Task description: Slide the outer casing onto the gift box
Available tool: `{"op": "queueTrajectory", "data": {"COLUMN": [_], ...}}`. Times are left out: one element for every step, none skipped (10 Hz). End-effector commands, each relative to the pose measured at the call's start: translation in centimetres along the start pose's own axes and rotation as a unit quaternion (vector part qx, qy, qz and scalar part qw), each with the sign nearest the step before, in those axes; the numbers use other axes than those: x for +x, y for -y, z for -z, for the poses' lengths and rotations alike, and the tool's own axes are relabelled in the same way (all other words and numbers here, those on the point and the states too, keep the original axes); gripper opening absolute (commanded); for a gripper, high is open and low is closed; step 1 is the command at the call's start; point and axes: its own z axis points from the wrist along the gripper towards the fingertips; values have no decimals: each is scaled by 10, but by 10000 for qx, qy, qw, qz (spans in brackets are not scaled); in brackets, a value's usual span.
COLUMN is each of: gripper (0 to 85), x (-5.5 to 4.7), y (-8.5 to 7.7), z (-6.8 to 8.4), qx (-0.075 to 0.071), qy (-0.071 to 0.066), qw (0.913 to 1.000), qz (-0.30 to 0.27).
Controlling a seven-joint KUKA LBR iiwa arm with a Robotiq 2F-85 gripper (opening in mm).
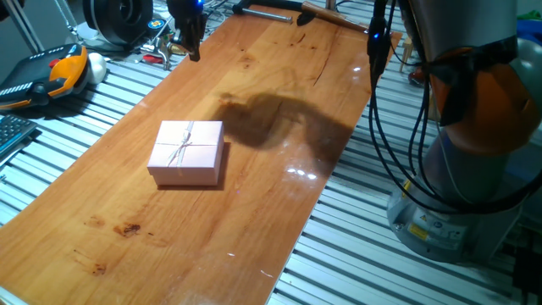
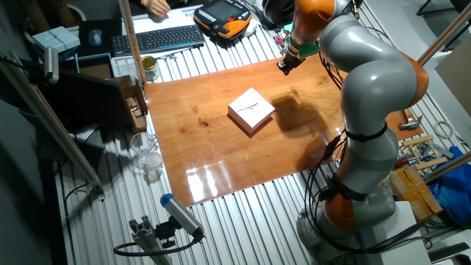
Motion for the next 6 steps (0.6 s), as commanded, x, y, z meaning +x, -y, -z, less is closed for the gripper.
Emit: {"op": "queueTrajectory", "data": {"gripper": [0, 0, 0, 0, 0, 0], "x": [2, 4, 4, 4, 4, 3], "y": [-3, -7, -11, -13, -13, -11], "z": [2, 3, 4, 3, 3, 2], "qx": [-11, -59, -44, -29, -21, 11], "qy": [-32, -67, -76, -77, -70, -57], "qw": [10000, 10000, 10000, 10000, 10000, 10000], "qz": [-12, -21, -43, -50, -50, -41]}}
